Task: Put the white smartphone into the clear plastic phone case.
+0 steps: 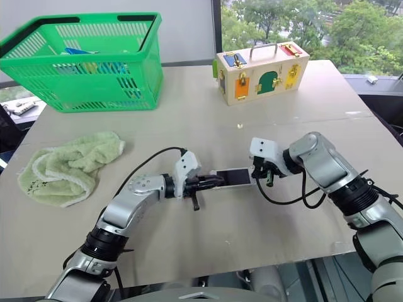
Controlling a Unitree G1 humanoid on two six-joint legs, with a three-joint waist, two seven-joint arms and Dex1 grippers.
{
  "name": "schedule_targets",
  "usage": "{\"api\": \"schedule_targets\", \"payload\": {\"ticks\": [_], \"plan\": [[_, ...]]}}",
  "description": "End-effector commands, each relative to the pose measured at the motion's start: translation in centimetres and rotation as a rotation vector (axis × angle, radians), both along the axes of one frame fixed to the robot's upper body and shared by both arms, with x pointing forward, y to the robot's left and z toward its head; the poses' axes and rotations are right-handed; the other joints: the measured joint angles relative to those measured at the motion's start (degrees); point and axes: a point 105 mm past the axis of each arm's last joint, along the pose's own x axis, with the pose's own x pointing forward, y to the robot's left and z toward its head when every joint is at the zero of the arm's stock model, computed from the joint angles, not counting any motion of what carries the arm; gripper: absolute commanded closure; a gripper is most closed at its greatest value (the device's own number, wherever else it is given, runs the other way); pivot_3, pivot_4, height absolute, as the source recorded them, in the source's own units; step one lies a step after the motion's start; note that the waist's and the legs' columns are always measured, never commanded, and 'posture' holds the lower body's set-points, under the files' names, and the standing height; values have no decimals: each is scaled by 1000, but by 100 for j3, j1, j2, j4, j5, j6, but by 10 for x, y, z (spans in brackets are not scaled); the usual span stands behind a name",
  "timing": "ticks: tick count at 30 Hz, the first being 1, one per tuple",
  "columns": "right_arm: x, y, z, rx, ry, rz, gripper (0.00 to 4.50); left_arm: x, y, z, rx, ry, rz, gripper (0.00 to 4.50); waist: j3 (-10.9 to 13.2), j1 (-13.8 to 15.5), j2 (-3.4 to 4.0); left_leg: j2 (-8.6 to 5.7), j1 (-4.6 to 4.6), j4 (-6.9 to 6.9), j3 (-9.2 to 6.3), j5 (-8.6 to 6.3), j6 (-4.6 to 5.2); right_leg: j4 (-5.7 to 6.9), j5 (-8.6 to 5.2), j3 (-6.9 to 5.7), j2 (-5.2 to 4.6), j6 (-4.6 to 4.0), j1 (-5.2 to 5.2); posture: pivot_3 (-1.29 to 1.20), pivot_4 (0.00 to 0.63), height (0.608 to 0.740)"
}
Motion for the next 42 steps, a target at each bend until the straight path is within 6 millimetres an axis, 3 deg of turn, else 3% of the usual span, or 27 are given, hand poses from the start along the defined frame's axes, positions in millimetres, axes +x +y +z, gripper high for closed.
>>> {"api": "schedule_targets", "payload": {"ticks": [1,12,16,19,22,25,27,29,30,31,37,38,39,42], "plan": [[-46,-13,-80,-183,317,34,4500,-4,-2,-3,9,3,-8,4346,-16,-2,-10,1,2,0,-6,-2,-4,0,-3,-5,0,-2,3,0,150,740],[-51,-17,-102,-275,334,96,4500,-6,-1,-7,8,7,5,4346,-70,-6,-31,11,32,-9,-51,-16,-27,-5,-30,-55,-10,-18,47,0,150,740],[-45,-14,-109,-249,289,60,4500,-5,1,-9,9,6,12,4346,-73,-16,-27,15,106,-15,-57,-41,-69,-13,-34,-63,-26,-17,106,0,150,740],[-23,8,-80,-37,159,4,4500,-3,2,-5,-28,-8,30,4346,-75,-45,-11,23,113,-20,-124,-56,-91,-87,-35,-125,-39,-16,139,0,150,740],[-10,25,-31,270,19,-75,4500,-4,2,3,-101,-27,41,4346,-16,-56,46,10,101,-23,-174,-56,-90,-115,-34,-203,-79,-14,136,0,150,740],[-8,22,-6,421,-83,-133,4500,-2,4,10,-151,-47,60,4346,93,-22,140,2,69,-24,-168,-55,-89,-110,-33,-229,-101,-13,105,0,150,740],[-7,16,10,520,-152,-180,4500,3,8,19,-206,-59,95,4346,116,-12,134,-16,4,-20,-152,-40,-67,-58,-19,-232,-83,4,25,0,150,740],[-9,8,23,594,-207,-235,4031,11,14,33,-281,-72,146,4500,149,7,107,-31,-12,-9,-141,-38,-66,-8,-8,-229,-55,8,1,0,150,740],[-10,4,27,612,-233,-257,3783,15,17,39,-310,-78,169,3884,162,15,106,-31,-35,-9,-141,-39,-68,8,-18,-227,-49,-9,-25,0,150,740],[-11,-1,31,626,-262,-283,3341,18,20,45,-338,-85,183,3673,176,13,108,-29,-85,-8,-156,-38,-69,17,-25,-226,-44,-24,-68,0,150,740],[-15,-26,52,663,-399,-407,449,28,33,67,-401,-120,247,722,248,3,109,-41,-94,-6,-160,-42,-64,7,-27,-251,-55,-24,-67,0,150,740],[-17,-29,54,665,-413,-420,106,28,35,69,-406,-119,252,389,259,4,104,-44,-96,-4,-161,-42,-63,2,-30,-251,-58,-21,-65,0,150,740],[-21,-34,56,663,-430,-434,9,27,37,71,-404,-123,254,97,271,3,100,-45,-96,2,-161,-42,-63,1,-30,-250,-59,-20,-64,0,150,740],[-36,-49,61,645,-484,-473,9,22,47,75,-389,-135,286,97,294,15,87,-48,-106,11,-173,-43,-63,3,-30,-251,-59,-19,-62,0,150,740]]}}
